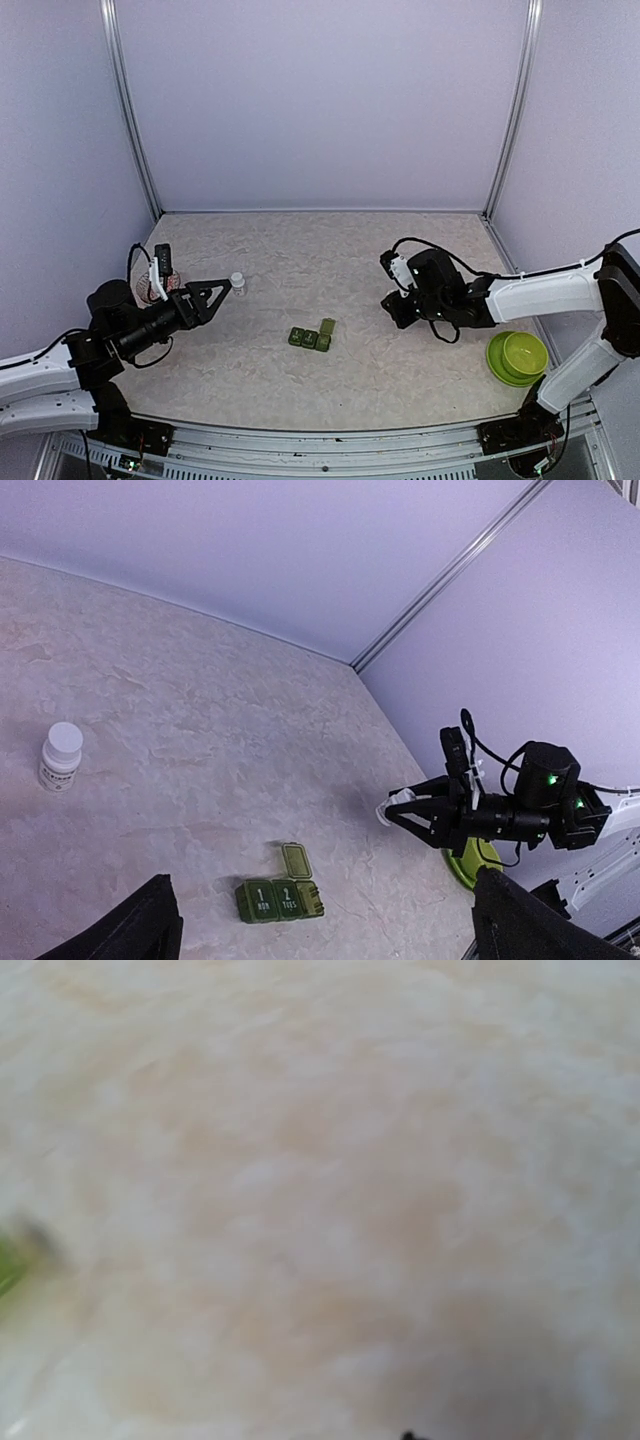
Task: Sort the pills into containers
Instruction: Pick up the pill bottle from the corner of the board, then place the pill bottle at the center of the board.
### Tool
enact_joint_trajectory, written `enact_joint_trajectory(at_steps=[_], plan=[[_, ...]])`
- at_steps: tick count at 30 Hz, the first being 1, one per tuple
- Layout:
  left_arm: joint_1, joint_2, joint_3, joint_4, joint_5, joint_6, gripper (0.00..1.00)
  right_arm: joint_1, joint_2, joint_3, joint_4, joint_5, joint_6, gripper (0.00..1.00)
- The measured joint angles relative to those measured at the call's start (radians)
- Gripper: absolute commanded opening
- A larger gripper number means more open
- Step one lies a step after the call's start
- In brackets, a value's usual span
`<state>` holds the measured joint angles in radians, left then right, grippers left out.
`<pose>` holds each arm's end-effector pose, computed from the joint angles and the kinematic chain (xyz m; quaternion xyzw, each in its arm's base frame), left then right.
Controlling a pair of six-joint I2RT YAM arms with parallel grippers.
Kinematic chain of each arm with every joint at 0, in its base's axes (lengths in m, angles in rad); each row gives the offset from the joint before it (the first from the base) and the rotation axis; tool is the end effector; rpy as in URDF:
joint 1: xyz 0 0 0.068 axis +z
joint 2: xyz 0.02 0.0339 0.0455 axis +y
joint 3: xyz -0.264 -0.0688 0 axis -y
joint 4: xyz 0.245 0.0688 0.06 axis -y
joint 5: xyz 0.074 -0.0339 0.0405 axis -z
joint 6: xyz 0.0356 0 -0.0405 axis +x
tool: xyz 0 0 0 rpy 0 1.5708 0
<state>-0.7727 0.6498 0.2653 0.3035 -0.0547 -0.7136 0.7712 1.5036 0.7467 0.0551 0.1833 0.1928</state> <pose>0.1221 -0.1163 0.2281 0.0032 0.7351 -0.4437 0.5126 0.2231 0.2078 0.1819 -0.2207 0.8768 0.1208 0.4099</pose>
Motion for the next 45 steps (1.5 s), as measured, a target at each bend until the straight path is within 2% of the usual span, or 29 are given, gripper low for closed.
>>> enact_joint_trajectory(at_steps=[6,10,15,32,36,41,45], plan=[[-0.068,0.132,0.125,-0.084,-0.060,0.077,0.99,0.106,-0.038,-0.040,0.002,0.056,0.042,0.26],[-0.127,0.155,0.163,-0.126,-0.141,0.113,0.99,0.163,-0.032,-0.063,0.003,0.092,0.062,0.27],[-0.138,0.169,0.169,-0.154,-0.222,0.140,0.99,0.205,0.008,-0.073,0.006,0.123,0.068,0.28],[-0.185,0.295,0.259,-0.180,-0.229,0.283,0.99,0.246,0.069,-0.127,0.049,0.149,0.082,0.37],[-0.195,0.318,0.277,-0.180,-0.212,0.299,0.99,0.248,0.071,-0.138,0.056,0.150,0.089,0.47],[-0.210,0.358,0.319,-0.179,-0.192,0.320,0.99,0.253,0.055,-0.138,0.048,0.152,0.098,0.76],[-0.218,0.417,0.361,-0.179,-0.158,0.354,0.99,0.257,-0.048,-0.141,0.018,0.158,0.113,0.95]])
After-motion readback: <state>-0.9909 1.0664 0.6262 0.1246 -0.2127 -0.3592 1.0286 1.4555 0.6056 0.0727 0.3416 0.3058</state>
